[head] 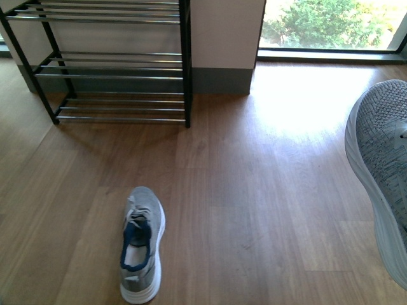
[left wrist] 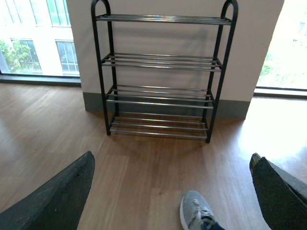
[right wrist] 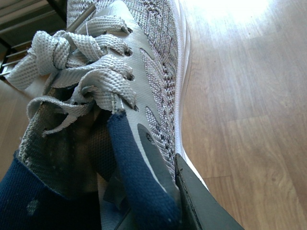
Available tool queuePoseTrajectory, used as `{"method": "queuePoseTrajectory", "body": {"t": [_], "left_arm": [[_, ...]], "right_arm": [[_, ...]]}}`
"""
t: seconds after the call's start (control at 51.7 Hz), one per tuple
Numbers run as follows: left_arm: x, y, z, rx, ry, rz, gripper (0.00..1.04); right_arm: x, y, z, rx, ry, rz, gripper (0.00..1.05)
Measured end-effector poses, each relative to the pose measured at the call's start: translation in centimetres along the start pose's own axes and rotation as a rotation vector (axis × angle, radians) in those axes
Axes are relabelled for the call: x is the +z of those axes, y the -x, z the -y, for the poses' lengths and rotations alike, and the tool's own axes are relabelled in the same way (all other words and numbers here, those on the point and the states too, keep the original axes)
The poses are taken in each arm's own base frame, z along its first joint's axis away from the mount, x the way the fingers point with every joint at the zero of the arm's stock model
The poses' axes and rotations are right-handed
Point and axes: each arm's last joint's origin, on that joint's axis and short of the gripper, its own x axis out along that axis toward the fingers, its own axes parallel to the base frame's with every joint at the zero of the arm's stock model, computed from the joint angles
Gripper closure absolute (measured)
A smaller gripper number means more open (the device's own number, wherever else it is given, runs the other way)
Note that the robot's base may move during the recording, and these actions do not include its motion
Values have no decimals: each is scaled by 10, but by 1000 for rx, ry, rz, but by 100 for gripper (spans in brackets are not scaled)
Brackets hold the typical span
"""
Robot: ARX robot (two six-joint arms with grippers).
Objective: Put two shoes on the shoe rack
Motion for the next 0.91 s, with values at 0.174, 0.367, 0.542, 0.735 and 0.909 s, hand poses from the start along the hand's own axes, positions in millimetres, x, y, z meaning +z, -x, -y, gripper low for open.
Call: {"method": "queuePoseTrajectory", "body": {"t": [0.174,0.367,0.542,0.735,0.909], "left_arm": [[0,0,0,-2,0,1,9],[0,0,0,0,0,1,9],[0,0,0,0,0,0,9],[-1,-1,0,113,64,-83,9],[-3,-33,-10,321,222,-301,9]], "right_arm": [[1,0,2,-23,-4,6,103],[1,0,2,-7,-4,4,103],[1,0,2,-7,-3,4,103],[1,0,1,-6,-3,3,103],[1,0,1,-6,-3,3,103]]}}
